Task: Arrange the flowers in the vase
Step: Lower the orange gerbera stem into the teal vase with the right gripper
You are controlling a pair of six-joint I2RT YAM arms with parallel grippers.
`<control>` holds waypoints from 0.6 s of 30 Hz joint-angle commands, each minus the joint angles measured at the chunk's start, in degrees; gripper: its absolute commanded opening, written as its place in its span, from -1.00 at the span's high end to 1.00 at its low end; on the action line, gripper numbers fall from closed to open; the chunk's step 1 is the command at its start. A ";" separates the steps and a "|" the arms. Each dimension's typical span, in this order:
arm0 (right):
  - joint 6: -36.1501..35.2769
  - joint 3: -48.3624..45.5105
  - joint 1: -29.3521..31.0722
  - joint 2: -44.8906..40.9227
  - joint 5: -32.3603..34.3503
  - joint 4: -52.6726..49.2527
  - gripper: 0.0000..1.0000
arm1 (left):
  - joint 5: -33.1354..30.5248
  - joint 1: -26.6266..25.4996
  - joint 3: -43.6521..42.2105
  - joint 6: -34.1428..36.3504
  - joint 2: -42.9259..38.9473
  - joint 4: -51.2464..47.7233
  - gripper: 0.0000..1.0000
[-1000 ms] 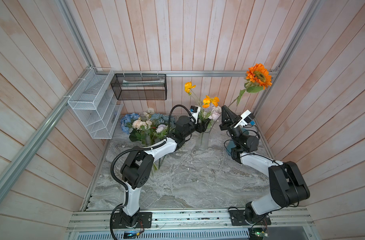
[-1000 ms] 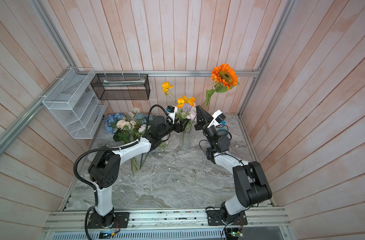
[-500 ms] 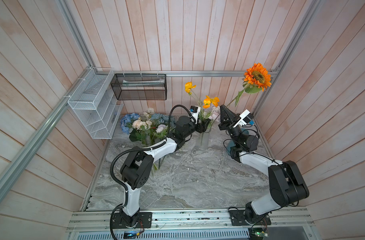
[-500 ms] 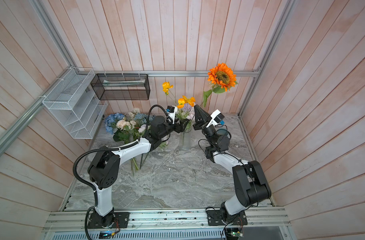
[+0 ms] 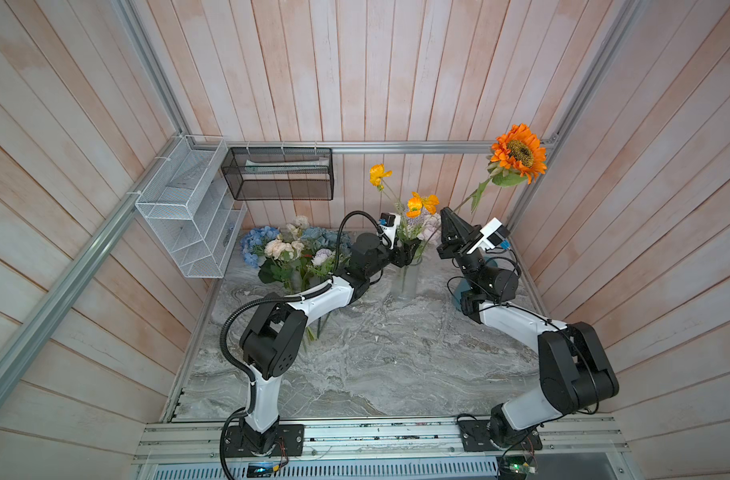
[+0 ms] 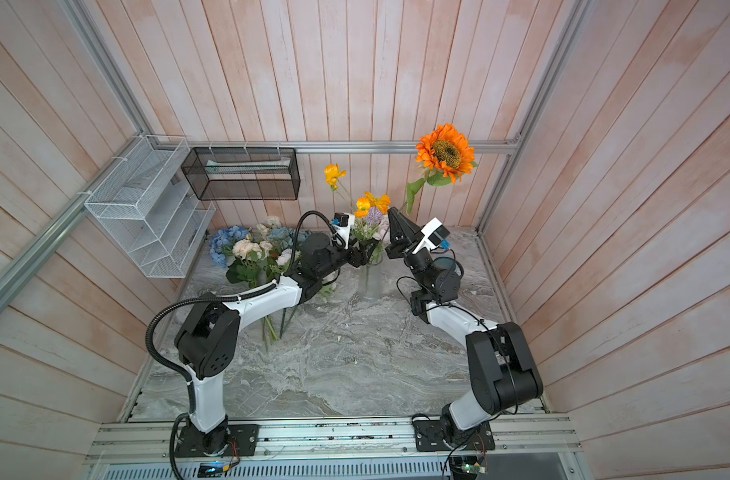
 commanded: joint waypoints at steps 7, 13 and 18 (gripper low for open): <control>-3.83 -1.39 0.35 3.25 0.28 11.09 1.00 | -0.97 -0.13 -0.59 -0.36 -3.14 2.54 -0.44; -1.76 -3.90 0.37 4.02 0.29 11.09 1.00 | -1.62 -0.07 -0.60 0.51 -3.50 2.43 -0.44; -0.89 -8.28 0.41 4.27 3.06 11.11 1.00 | -1.49 0.13 -0.60 0.65 -3.33 2.29 -0.44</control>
